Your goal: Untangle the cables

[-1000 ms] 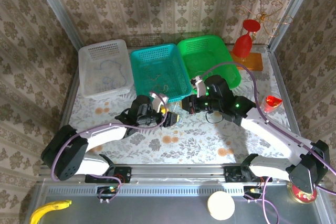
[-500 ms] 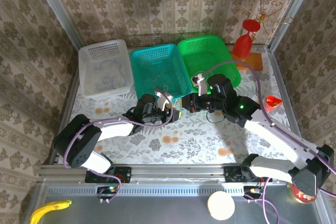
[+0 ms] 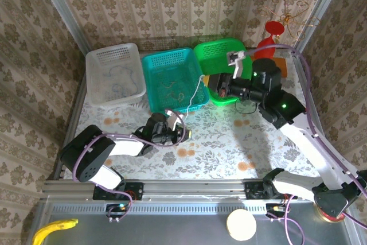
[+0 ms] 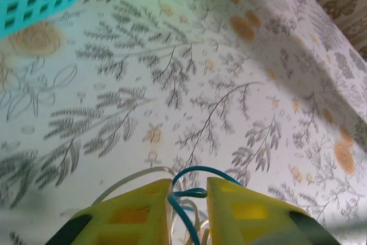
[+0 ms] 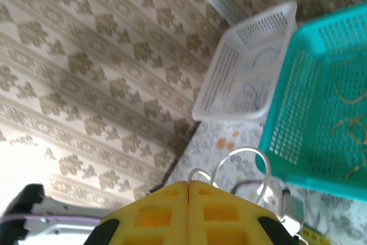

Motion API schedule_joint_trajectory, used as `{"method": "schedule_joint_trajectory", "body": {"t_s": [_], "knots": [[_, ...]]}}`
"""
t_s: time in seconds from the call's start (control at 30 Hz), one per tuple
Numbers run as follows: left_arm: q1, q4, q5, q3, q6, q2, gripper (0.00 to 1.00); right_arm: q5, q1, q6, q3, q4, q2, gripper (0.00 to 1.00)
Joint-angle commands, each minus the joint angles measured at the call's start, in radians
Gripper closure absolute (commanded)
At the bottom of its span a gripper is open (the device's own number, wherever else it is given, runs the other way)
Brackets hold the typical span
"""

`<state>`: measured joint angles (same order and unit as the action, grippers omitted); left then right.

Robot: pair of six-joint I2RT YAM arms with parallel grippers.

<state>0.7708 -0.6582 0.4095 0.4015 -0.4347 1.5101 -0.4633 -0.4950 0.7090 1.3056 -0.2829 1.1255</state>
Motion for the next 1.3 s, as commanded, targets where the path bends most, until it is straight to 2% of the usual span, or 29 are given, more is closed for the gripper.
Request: {"method": "schedule_joint_trajectory", "body": {"t_s": [0.0,0.33,0.5,0.67,0.77,0.97,1.17,1.27], "knots": [[0.002,-0.037,-0.017,-0.036,-0.022,-0.022,0.77,-0.063,0.042,0.049,0.085,0.077,0.003,1.0],[0.002,-0.097,-0.014,-0.059,-0.046,0.02,0.79,-0.072,0.13,0.063,0.291,0.092,0.056,1.0],[0.001,-0.109,-0.002,-0.055,-0.058,0.02,0.76,-0.039,0.176,0.045,0.344,0.071,0.085,1.0],[0.003,-0.068,0.012,-0.03,-0.071,-0.037,0.63,0.037,0.201,-0.014,0.315,0.042,0.106,1.0],[0.004,-0.007,0.015,-0.004,-0.069,-0.099,0.51,0.079,0.222,-0.034,0.265,0.054,0.12,1.0],[0.003,0.146,0.007,0.053,-0.042,-0.225,0.28,0.132,0.248,-0.063,0.187,0.096,0.177,1.0],[0.004,0.216,-0.012,0.089,-0.046,-0.3,0.0,0.214,0.253,-0.144,0.166,0.108,0.287,1.0],[0.003,0.25,-0.031,0.109,-0.048,-0.334,0.0,0.277,0.254,-0.187,0.162,0.116,0.352,1.0]]}}
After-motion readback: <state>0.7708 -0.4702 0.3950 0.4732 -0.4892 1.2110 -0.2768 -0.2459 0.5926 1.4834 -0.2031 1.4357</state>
